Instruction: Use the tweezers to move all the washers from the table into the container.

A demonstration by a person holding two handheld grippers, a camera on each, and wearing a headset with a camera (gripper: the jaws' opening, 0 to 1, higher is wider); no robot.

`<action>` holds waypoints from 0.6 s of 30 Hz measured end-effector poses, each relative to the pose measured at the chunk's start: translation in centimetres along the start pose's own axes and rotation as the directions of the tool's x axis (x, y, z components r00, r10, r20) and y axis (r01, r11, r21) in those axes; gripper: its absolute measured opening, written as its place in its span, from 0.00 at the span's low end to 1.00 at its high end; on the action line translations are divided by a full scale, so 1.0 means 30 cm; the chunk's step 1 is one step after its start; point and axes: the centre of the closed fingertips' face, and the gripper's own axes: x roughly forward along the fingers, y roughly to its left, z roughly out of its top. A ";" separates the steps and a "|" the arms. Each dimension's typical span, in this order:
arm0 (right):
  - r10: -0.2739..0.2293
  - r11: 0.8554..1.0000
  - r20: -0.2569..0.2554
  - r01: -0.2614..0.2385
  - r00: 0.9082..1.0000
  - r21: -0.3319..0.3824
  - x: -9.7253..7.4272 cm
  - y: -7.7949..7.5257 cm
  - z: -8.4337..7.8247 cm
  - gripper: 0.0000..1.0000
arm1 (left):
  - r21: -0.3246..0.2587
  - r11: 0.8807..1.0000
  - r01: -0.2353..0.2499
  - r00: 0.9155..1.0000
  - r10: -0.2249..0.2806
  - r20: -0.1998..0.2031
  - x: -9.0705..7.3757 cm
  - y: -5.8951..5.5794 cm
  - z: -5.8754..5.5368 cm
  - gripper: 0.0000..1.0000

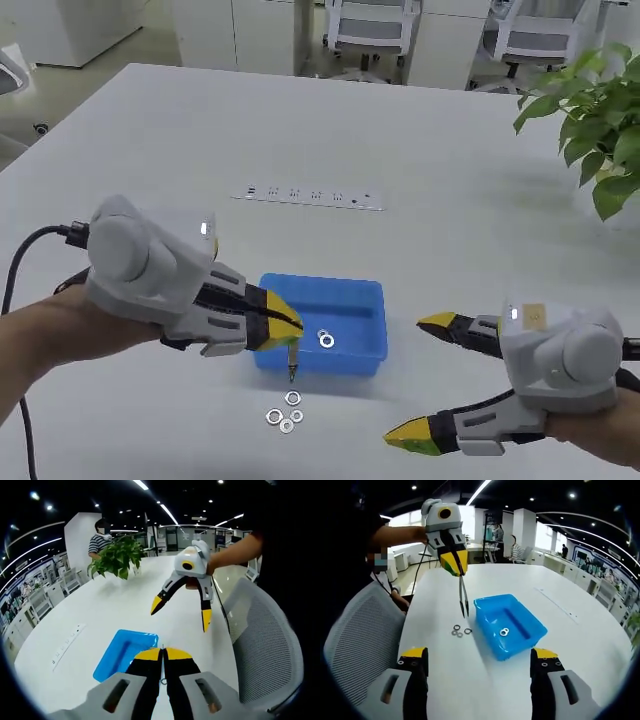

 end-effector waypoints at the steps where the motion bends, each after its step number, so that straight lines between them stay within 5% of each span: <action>1: 0.000 1.000 0.002 0.000 1.000 -0.001 0.000 0.001 0.001 0.85 | 0.000 1.000 -0.001 1.000 0.001 0.000 0.001 0.000 -0.002 0.05; 18: 0.038 0.999 0.007 -0.038 0.999 -0.024 0.011 0.039 0.010 0.79 | 0.009 1.000 0.028 0.999 -0.028 -0.018 0.033 -0.027 -0.051 0.05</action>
